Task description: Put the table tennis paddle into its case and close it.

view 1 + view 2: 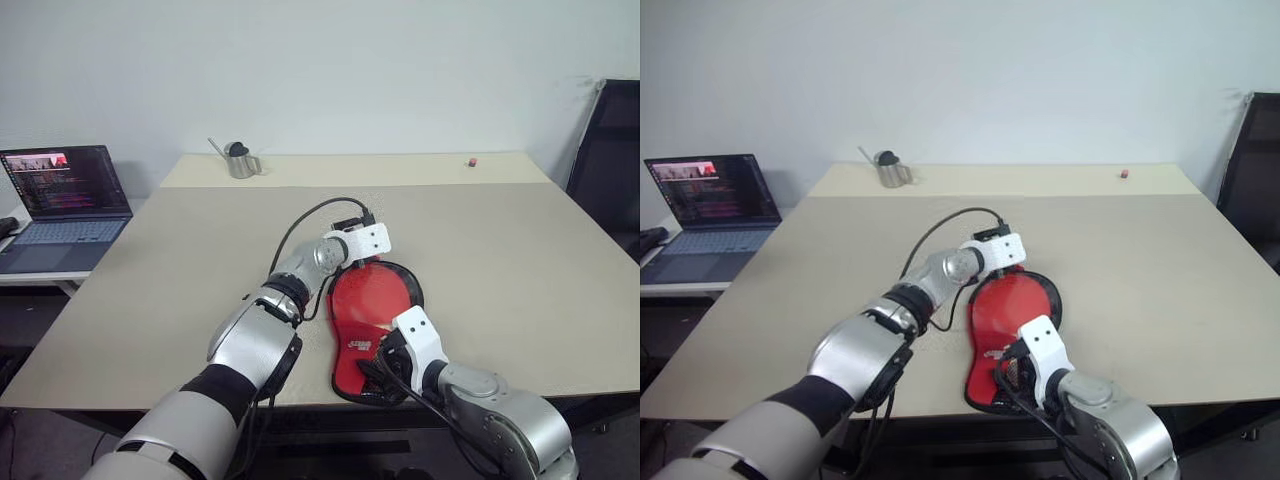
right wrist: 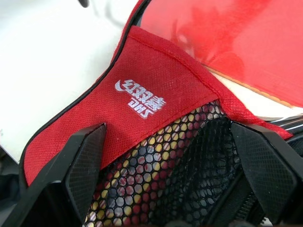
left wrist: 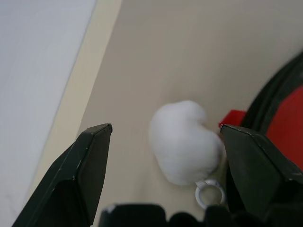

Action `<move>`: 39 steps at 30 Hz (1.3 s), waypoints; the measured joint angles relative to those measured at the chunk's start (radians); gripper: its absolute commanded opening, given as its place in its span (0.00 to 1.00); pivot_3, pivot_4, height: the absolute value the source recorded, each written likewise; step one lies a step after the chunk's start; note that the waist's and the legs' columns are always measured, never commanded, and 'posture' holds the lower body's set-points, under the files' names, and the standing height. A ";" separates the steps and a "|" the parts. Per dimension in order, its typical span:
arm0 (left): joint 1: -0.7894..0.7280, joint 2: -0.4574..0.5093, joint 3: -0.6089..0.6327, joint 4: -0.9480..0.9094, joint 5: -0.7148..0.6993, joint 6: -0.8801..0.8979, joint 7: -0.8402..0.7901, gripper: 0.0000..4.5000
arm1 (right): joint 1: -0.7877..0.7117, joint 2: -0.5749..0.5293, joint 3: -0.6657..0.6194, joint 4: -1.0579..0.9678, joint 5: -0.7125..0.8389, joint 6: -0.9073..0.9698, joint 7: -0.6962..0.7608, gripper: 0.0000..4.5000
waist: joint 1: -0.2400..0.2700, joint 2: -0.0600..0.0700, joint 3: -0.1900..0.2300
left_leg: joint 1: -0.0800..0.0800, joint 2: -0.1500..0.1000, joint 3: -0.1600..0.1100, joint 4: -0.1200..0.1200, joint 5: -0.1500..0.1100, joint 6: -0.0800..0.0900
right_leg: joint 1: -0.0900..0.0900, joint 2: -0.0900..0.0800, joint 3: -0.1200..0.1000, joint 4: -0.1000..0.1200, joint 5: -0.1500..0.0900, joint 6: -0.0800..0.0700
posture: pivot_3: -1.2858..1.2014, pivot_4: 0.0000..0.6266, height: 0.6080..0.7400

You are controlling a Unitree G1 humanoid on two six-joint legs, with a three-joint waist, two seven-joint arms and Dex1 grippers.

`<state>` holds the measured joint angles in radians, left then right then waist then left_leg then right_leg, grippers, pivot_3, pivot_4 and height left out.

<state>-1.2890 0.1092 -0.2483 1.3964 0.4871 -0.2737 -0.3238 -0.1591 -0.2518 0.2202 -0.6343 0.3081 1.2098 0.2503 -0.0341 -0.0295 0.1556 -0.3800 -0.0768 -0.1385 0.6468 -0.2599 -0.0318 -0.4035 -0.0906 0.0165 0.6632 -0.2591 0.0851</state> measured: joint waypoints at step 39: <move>0.796 0.379 0.328 -1.293 -0.802 0.722 -0.690 0.89 | -0.648 -0.036 -0.163 1.196 -0.055 -0.660 0.369 1.00 | -0.017 0.007 0.005 | -0.001 0.002 -0.001 -0.002 0.000 -0.001 | -0.003 0.000 0.004 -0.002 0.006 -0.010 | 0.52 0.24 1.00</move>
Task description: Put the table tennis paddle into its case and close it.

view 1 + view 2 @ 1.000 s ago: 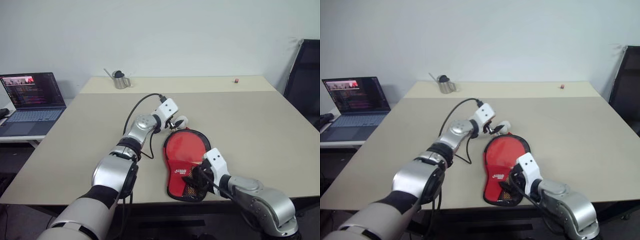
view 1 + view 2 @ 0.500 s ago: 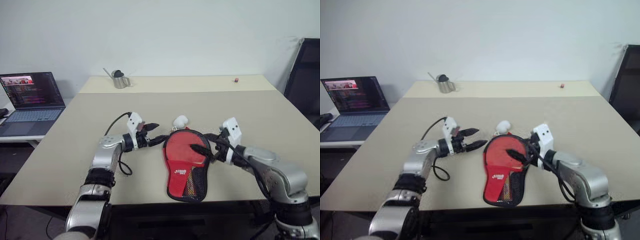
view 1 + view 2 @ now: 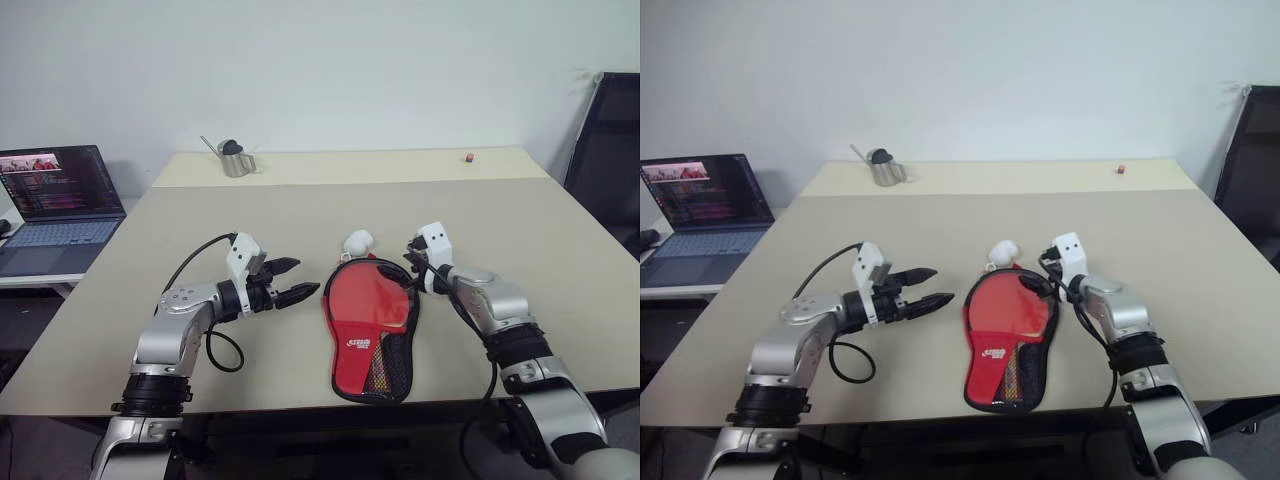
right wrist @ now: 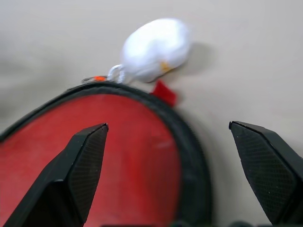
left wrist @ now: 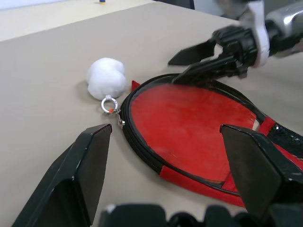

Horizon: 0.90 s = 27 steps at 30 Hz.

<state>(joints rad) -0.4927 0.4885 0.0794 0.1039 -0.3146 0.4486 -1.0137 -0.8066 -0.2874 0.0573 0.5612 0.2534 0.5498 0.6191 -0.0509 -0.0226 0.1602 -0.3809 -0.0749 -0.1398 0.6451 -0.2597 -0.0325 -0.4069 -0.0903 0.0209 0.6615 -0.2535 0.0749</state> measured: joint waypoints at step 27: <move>0.061 0.139 -0.095 -0.059 -0.041 0.045 -0.148 0.89 | 0.057 -0.017 0.079 -0.067 -0.066 -0.115 0.240 1.00 | -0.008 0.002 0.001 | 0.000 0.001 0.002 0.000 0.000 0.000 | -0.002 0.001 0.002 0.001 0.000 0.000 | 0.52 0.24 1.00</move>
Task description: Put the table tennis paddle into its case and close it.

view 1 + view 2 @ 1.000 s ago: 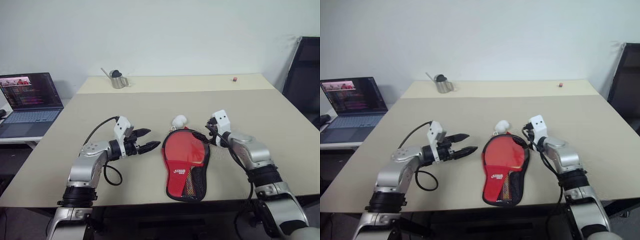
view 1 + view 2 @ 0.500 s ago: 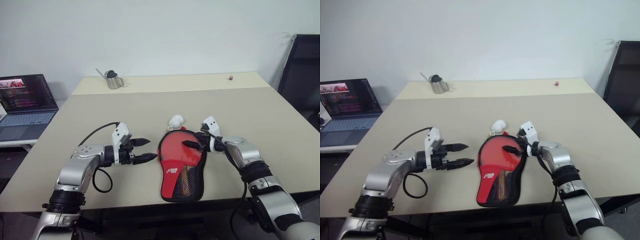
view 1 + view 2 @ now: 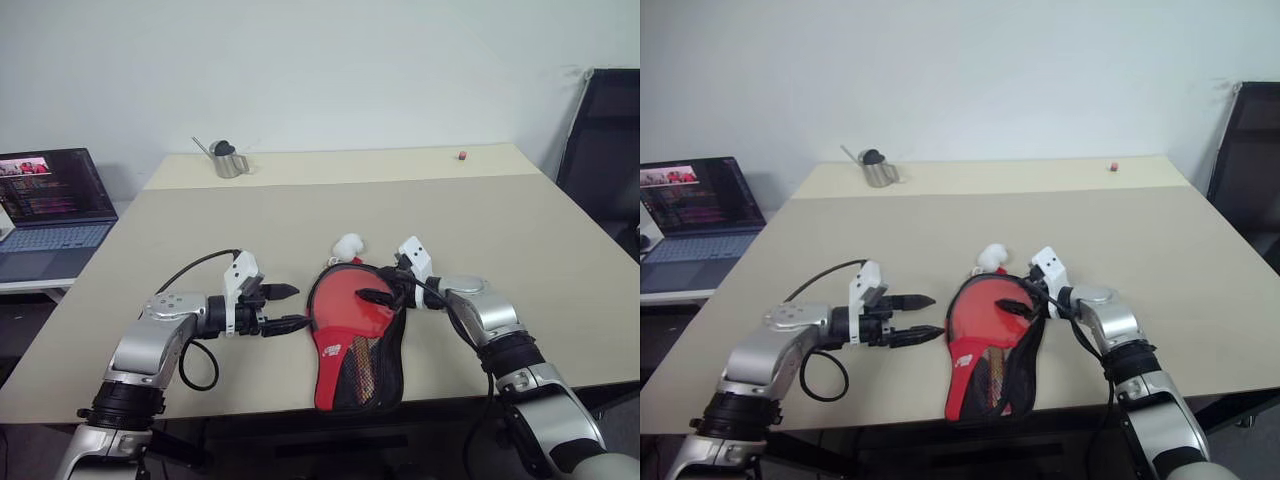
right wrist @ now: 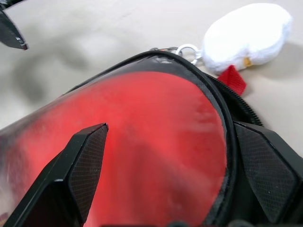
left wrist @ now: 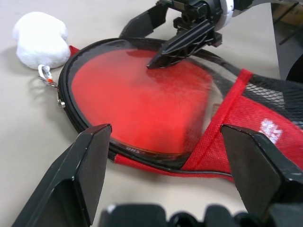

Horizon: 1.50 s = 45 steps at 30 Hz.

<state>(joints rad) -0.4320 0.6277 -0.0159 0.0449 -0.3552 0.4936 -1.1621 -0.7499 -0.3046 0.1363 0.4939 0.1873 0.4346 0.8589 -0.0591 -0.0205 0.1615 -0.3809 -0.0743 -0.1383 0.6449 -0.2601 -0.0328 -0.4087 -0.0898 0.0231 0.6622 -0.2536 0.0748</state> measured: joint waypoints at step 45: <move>-0.667 -0.341 -0.064 1.115 0.328 -0.501 0.423 1.00 | 0.365 -0.002 0.123 -0.710 0.058 0.358 -0.308 1.00 | 0.026 0.000 0.001 | -0.003 -0.002 0.000 0.001 0.000 0.000 | 0.001 -0.001 -0.005 -0.003 0.000 0.001 | 0.52 0.24 1.00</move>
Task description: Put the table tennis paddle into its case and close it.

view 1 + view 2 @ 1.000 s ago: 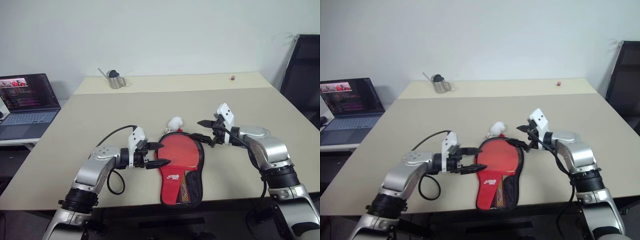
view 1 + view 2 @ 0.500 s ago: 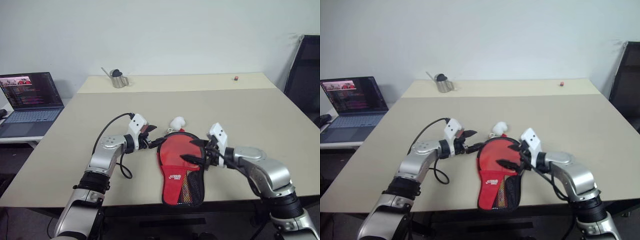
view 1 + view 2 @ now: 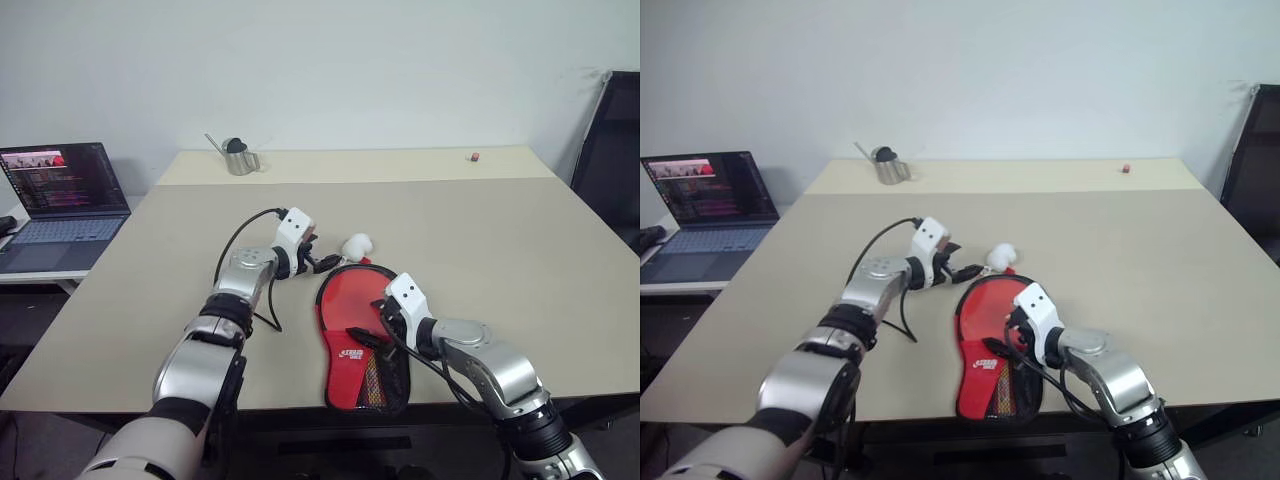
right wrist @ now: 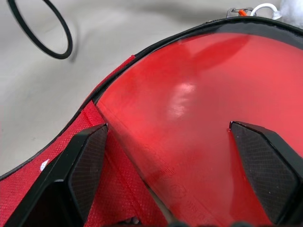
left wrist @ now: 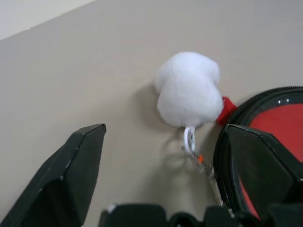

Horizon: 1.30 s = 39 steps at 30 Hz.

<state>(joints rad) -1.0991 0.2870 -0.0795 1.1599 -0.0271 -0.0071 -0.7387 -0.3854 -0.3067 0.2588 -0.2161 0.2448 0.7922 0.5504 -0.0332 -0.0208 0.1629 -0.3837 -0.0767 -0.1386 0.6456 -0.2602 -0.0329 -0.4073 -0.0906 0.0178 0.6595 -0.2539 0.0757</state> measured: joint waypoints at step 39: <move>0.388 0.038 0.022 -0.583 -0.092 0.212 -0.516 1.00 | -0.177 -0.043 -0.297 -0.056 0.302 0.152 0.001 1.00 | -0.008 0.000 0.000 | 0.001 0.001 -0.003 0.000 0.000 0.000 | -0.001 0.000 0.002 0.002 0.000 0.000 | 0.52 0.24 1.00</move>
<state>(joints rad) -0.7109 0.3249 -0.0572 0.5772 -0.1196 0.2050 -1.2545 -0.5621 -0.3493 -0.0377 -0.2718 0.5472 0.9439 0.5518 -0.0409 -0.0207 0.1633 -0.3831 -0.0753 -0.1412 0.6456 -0.2601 -0.0327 -0.4081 -0.0901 0.0194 0.6617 -0.2537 0.0752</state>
